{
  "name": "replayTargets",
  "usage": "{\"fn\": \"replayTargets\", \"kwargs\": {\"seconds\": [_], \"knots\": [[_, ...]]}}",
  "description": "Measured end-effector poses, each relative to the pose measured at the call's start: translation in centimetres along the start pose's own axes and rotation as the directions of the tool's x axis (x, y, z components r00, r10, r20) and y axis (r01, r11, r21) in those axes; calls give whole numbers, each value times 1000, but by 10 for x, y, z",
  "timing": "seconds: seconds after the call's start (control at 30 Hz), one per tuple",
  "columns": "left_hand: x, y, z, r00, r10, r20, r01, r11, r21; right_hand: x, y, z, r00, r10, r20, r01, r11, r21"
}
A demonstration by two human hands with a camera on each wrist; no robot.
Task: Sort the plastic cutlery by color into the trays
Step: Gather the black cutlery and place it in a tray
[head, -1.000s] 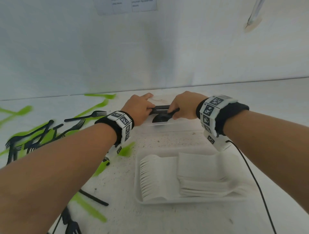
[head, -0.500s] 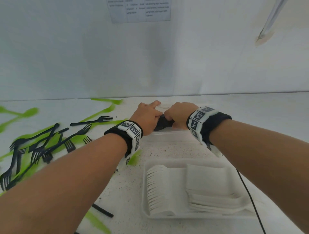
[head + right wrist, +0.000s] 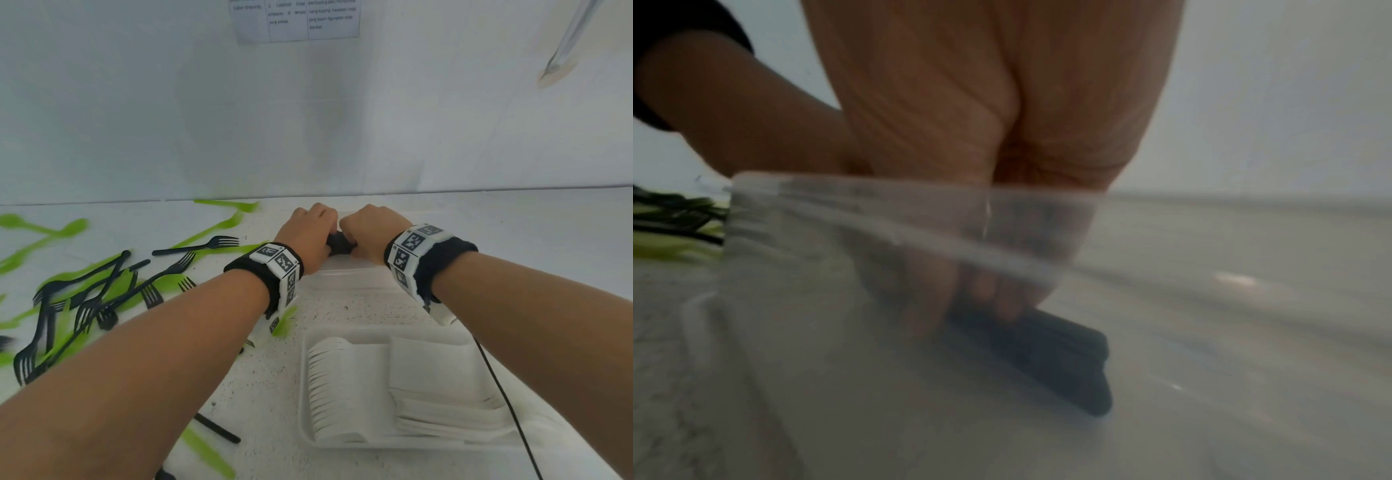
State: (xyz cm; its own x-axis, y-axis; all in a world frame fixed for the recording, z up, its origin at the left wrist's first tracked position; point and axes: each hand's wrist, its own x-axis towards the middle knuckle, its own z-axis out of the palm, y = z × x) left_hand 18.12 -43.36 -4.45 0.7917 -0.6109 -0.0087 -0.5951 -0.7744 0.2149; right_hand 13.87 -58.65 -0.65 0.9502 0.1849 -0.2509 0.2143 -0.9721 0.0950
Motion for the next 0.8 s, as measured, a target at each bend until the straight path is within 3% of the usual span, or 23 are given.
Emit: {"fn": "replayTargets", "kwargs": {"seconds": [0.13, 0.33, 0.67, 0.8], "knots": [[1, 0, 2, 1000, 1, -10, -1, 1000, -12, -7, 20, 1, 994, 106, 37, -108, 993, 47], [1, 1, 4, 1000, -2, -20, 1, 1000, -23, -15, 48, 9, 944, 292, 152, -301, 953, 37], [4, -1, 6, 1000, -9, -29, 8, 1000, -19, -11, 41, 8, 969, 225, 105, -219, 974, -60], [4, -2, 2, 1000, -5, 13, 6, 1000, -26, -10, 38, 1, 952, 256, 168, -248, 966, -68]]}}
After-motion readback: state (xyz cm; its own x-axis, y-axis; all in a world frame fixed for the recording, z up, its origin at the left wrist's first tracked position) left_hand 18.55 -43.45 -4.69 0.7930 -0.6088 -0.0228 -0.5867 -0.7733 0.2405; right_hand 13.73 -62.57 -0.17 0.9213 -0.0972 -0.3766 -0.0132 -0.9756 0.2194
